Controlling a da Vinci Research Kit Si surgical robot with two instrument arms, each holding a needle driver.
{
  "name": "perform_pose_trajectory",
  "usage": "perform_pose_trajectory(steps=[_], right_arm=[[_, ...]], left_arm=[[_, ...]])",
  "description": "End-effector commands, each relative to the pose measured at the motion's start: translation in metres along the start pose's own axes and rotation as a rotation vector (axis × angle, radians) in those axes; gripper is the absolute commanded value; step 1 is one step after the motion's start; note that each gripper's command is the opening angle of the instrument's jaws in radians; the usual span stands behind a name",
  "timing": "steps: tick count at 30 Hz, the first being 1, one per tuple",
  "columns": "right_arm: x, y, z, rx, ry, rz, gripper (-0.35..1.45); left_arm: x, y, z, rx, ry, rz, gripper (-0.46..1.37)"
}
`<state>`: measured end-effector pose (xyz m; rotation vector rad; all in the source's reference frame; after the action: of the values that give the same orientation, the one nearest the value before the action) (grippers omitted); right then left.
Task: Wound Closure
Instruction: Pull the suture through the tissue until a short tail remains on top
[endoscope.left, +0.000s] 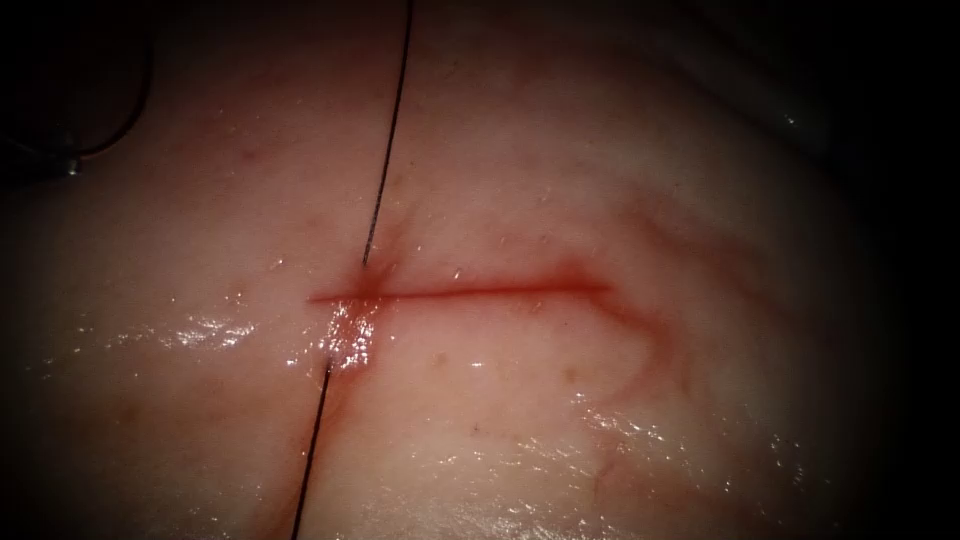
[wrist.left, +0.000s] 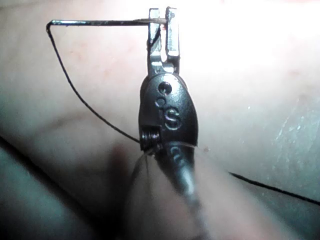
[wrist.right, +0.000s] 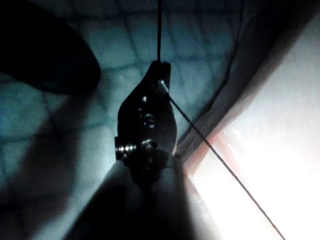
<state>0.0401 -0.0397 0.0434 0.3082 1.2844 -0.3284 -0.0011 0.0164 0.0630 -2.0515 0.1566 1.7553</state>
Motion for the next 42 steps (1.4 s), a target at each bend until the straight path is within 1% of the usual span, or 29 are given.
perform_pose_trajectory(steps=[1, 2, 4, 5, 6, 7, 8, 9, 11, 12, 14, 15, 17, 19, 20, 22, 23, 26, 27, 29, 30, 32, 34, 37, 42], right_arm=[[0.0, 0.0001, 0.0002, 0.003, 0.007, 0.002, -0.35], [0.0001, 0.0006, 0.0004, 0.009, 0.011, 0.006, -0.35], [-0.0001, 0.0018, 0.0001, -0.03, 0.042, 0.013, 0.7], [-0.0004, 0.0028, -0.0005, -0.091, 0.052, 0.023, 1.14], [-0.0007, 0.0036, -0.0011, -0.137, 0.055, 0.033, 1.29], [-0.0013, 0.0049, -0.0025, -0.209, 0.057, 0.058, 1.41], [-0.0014, 0.0052, -0.0028, -0.22, 0.056, 0.057, 1.42], [-0.0018, 0.0061, -0.0038, -0.248, 0.059, 0.057, 1.44], [-0.0029, 0.0083, -0.0064, -0.286, 0.066, 0.038, 1.43], [-0.0038, 0.0098, -0.0083, -0.303, 0.062, 0.034, 1.41], [-0.0046, 0.0109, -0.0096, -0.314, 0.056, 0.024, 1.4], [-0.0059, 0.0124, -0.0113, -0.333, 0.054, 0.023, 1.38], [-0.0071, 0.0135, -0.0124, -0.352, 0.051, 0.016, 1.38], [-0.0089, 0.0149, -0.0132, -0.373, 0.041, 0.008, 1.38], [-0.0098, 0.0155, -0.0133, -0.377, 0.034, 0.005, 1.39], [-0.0123, 0.0168, -0.0132, -0.393, 0.017, 0.002, 1.4], [-0.0126, 0.017, -0.0131, -0.394, 0.014, 0.003, 1.4], [-0.0164, 0.0185, -0.0122, -0.416, -0.014, -0.013, 1.41], [-0.017, 0.0187, -0.012, -0.419, -0.018, -0.015, 1.41], [-0.0192, 0.0195, -0.0113, -0.433, -0.034, -0.019, 1.4], [-0.0198, 0.0198, -0.0111, -0.434, -0.039, -0.02, 1.4], [-0.0215, 0.0205, -0.0105, -0.443, -0.054, -0.023, 1.39], [-0.0225, 0.021, -0.0101, -0.448, -0.068, -0.023, 1.36], [-0.0231, 0.0214, -0.0095, -0.447, -0.065, -0.033, 1.31], [-0.0227, 0.0216, -0.0082, -0.446, -0.056, -0.036, 1.27]], left_arm=[[0.0, -0.0001, 0.0, -0.008, 0.0, 0.0, -0.35], [0.0, -0.0001, 0.0, -0.008, 0.0, 0.0, -0.35], [0.0, -0.0001, 0.0, -0.008, 0.0, 0.0, -0.35], [0.0, -0.0001, -0.0001, -0.008, 0.0, 0.0, -0.35], [0.0, -0.0001, -0.0001, -0.009, 0.0, 0.0, -0.35], [0.0, -0.0001, -0.0001, -0.009, 0.0, 0.0, -0.35], [0.0, -0.0001, -0.0001, -0.009, 0.0, 0.0, -0.35], [0.0, -0.0001, -0.0001, -0.009, 0.0, 0.0, -0.35], [0.0, -0.0001, -0.0001, -0.009, 0.0, 0.0, -0.35], [0.0, -0.0001, 0.0, -0.008, 0.0, 0.0, -0.35], [0.0, -0.0001, 0.0, -0.008, 0.0, 0.0, -0.35], [0.0, -0.0001, 0.0, -0.008, 0.0, 0.0, -0.35], [0.0, -0.0001, 0.0, -0.008, 0.0, 0.0, -0.35], [0.0, -0.0001, 0.0, -0.008, 0.0, 0.0, -0.35], [0.0, -0.0001, 0.0, -0.008, 0.0, 0.0, -0.35], [-0.0001, -0.0001, 0.0001, -0.007, 0.0, 0.0, -0.35], [-0.0001, 0.0, 0.0001, -0.007, 0.0, 0.0, -0.35], [0.0, 0.0001, 0.0, -0.008, 0.0, 0.001, -0.35], [0.0, 0.0002, 0.0, -0.008, 0.0, 0.001, -0.35], [0.0001, 0.0003, -0.0003, -0.009, 0.0, -0.004, -0.35], [0.0001, 0.0003, -0.0003, -0.01, 0.0, -0.005, -0.35], [0.0002, 0.0003, -0.0005, -0.012, 0.001, -0.005, -0.35], [0.0002, 0.0002, -0.0007, -0.013, 0.001, -0.006, -0.35], [0.0002, 0.0002, -0.0008, -0.014, 0.001, -0.006, -0.35], [0.0002, 0.0002, -0.0008, -0.014, 0.001, -0.006, -0.35]])
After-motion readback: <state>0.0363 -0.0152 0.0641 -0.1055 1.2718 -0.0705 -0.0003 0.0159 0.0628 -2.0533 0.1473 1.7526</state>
